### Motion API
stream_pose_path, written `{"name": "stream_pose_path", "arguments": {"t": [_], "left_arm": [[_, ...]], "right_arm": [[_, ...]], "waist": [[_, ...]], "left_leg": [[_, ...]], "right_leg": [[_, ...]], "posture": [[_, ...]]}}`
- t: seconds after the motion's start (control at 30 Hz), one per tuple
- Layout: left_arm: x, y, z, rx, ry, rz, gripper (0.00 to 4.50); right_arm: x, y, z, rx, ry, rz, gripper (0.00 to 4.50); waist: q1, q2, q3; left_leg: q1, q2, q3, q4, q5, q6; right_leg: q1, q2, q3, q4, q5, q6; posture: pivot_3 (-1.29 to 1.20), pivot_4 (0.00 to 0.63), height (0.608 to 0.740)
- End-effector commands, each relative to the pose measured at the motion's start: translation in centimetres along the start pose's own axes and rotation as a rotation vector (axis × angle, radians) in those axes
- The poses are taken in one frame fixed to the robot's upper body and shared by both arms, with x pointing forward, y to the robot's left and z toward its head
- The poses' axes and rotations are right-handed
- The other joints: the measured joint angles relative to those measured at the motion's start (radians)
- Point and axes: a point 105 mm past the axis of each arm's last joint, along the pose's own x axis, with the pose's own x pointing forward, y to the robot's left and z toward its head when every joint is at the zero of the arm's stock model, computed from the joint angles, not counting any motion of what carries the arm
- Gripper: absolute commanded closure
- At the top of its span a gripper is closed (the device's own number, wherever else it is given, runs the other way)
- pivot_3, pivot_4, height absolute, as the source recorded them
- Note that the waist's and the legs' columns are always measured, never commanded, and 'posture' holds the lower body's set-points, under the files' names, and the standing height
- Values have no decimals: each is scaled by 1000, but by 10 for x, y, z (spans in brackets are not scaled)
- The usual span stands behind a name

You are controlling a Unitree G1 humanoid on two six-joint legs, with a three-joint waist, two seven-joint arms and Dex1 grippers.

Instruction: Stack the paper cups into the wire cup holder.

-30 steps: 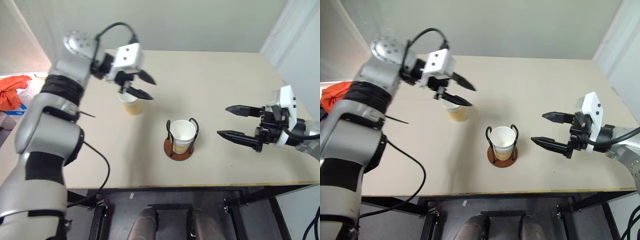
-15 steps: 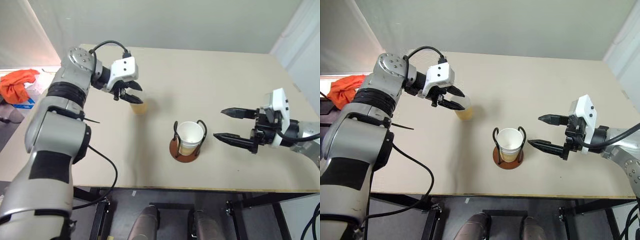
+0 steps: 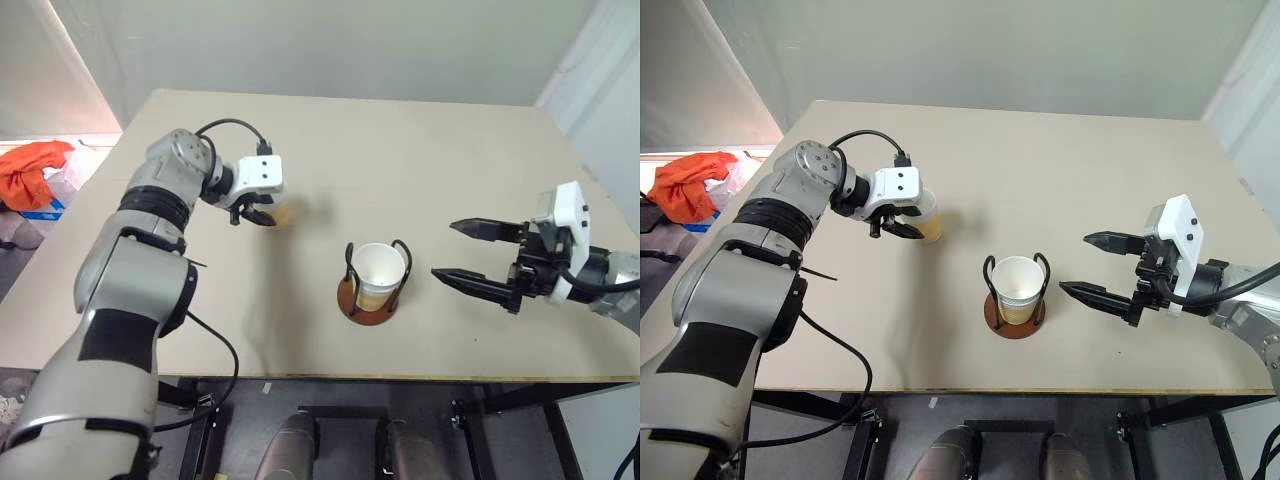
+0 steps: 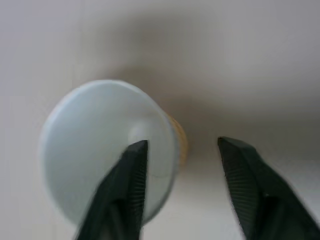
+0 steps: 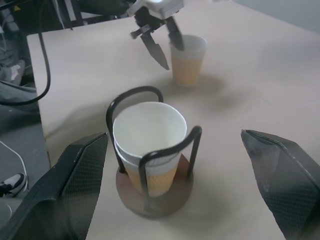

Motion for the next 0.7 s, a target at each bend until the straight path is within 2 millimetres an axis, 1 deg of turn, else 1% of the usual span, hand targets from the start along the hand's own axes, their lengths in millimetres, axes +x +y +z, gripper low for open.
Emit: {"name": "stream_pose_path", "arguments": {"t": [0.03, 0.07, 0.13, 0.27, 0.33, 0.37, 0.43, 0.47, 0.5, 0.53, 0.6, 0.67, 0.7], "left_arm": [[-6, 4, 5, -1, -24, 17, 3355], [-6, 5, 5, -2, -24, 18, 3831], [-8, 6, 3, 1, -17, 23, 4465], [-17, 9, 9, 9, -46, 21, 4465], [-27, 11, 20, 36, -93, 5, 4465], [-33, 11, 32, 61, -148, -18, 4465], [-47, 11, 57, 121, -250, -64, 4465], [-56, 10, 74, 167, -316, -92, 4465], [-61, 9, 85, 198, -356, -108, 4465], [-68, 9, 107, 267, -424, -109, 4465], [-79, 3, 145, 394, -541, -112, 4465], [-86, -6, 163, 461, -610, -138, 4465], [-91, -14, 174, 509, -652, -169, 4465]], "right_arm": [[-6, 1, 13, -54, -18, -24, 0], [-6, 1, 13, -54, -19, -24, 0], [-5, 1, 13, -53, -20, -26, 0], [-8, -2, 12, -52, -17, -37, 0], [-15, -7, 11, -50, -7, -60, 0], [-20, -10, 10, -47, -2, -75, 0], [-31, -15, 7, -40, 14, -101, 0], [-36, -17, 5, -39, 29, -117, 0], [-39, -19, 3, -40, 40, -127, 0], [-43, -21, 2, -40, 46, -143, 0], [-48, -24, 2, -45, 50, -168, 0], [-49, -25, 2, -50, 46, -178, 0], [-49, -24, 2, -51, 44, -182, 0]], "waist": [[0, 0, 0], [0, 0, 0], [1, 0, 0], [0, 0, 0], [0, 0, 0], [3, 0, 0], [5, 0, 0], [7, 0, 0], [9, 0, 0], [11, 0, 0], [12, 0, 0], [11, 1, 0], [10, 2, 0]], "left_leg": [[0, 1, -1, 0, 0, 0], [0, 0, 0, 0, 0, 0], [0, 1, 0, 1, 0, 0], [1, 1, 2, 1, -1, 1], [1, 1, 2, 2, -1, 2], [1, 0, 4, 2, -1, 2], [-1, 1, 2, 3, -1, 3], [-1, 0, 3, 3, -2, 3], [-2, 0, 2, 4, -2, 4], [-3, 0, 1, 4, -2, 5], [-4, -1, 3, 5, -8, 14], [-2, -1, 6, 5, -9, 14], [-2, 0, 7, 6, -9, 13]], "right_leg": [[0, -1, 1, 0, 0, 0], [0, 0, 0, 0, 0, 0], [0, -1, 1, 0, 0, 0], [0, 0, 2, 1, 1, 0], [0, -1, 3, 1, 1, 1], [0, 1, 2, 1, 1, 1], [0, -1, 3, 0, 1, 0], [0, 1, 2, 0, -1, -3], [-1, -1, 3, -1, -1, -3], [0, -2, 3, -2, -1, -3], [0, -2, 3, -3, -2, -5], [0, -2, 4, -2, 1, 0], [0, -3, 7, -2, 4, 6]], "posture": [[0, 150, 740], [0, 150, 740], [0, 150, 740], [0, 150, 740], [0, 150, 740], [0, 150, 740], [0, 150, 740], [0, 150, 740], [0, 150, 740], [0, 150, 740], [0, 150, 740], [0, 150, 740], [0, 150, 740]]}}
